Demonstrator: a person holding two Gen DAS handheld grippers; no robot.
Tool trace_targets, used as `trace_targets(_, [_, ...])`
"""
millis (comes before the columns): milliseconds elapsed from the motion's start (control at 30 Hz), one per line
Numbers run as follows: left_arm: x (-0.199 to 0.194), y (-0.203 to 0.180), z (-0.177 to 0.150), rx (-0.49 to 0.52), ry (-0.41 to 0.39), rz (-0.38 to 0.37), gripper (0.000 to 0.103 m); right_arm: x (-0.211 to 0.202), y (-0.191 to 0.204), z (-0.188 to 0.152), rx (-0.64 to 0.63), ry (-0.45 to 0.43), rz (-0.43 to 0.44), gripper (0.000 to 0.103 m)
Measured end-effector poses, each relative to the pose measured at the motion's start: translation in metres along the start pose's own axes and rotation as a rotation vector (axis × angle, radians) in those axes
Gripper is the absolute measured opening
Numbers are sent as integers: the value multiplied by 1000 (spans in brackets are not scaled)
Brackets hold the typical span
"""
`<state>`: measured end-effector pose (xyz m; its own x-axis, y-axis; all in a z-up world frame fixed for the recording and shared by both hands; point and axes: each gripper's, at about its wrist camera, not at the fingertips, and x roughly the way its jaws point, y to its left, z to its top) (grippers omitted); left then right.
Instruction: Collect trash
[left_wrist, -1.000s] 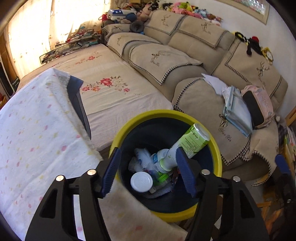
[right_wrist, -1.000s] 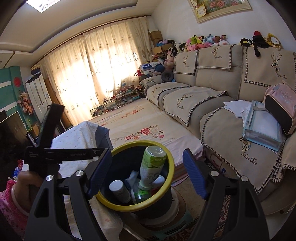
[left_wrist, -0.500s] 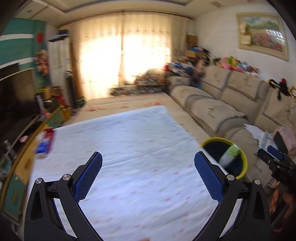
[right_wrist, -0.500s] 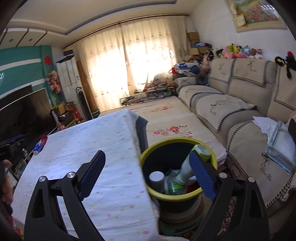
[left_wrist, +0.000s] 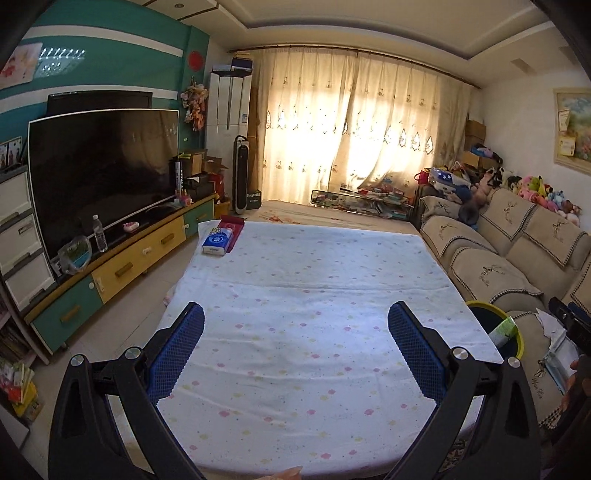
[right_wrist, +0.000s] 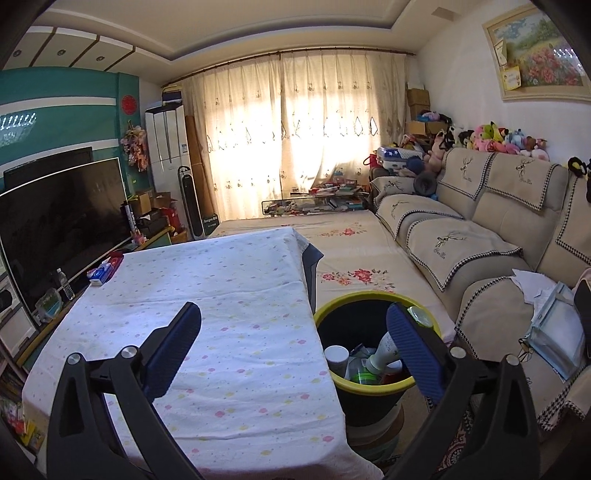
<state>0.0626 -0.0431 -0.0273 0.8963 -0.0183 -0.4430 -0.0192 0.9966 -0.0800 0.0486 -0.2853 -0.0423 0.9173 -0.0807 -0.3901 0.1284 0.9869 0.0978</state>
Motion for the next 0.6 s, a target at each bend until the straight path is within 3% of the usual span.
trace_targets(333, [-42, -8, -10, 33, -54, -6, 98, -20, 3, -7, 0, -8, 6, 96])
trace_targets(600, [-36, -7, -3, 24, -46, -4, 98, -16, 1, -3, 6, -11, 3, 96])
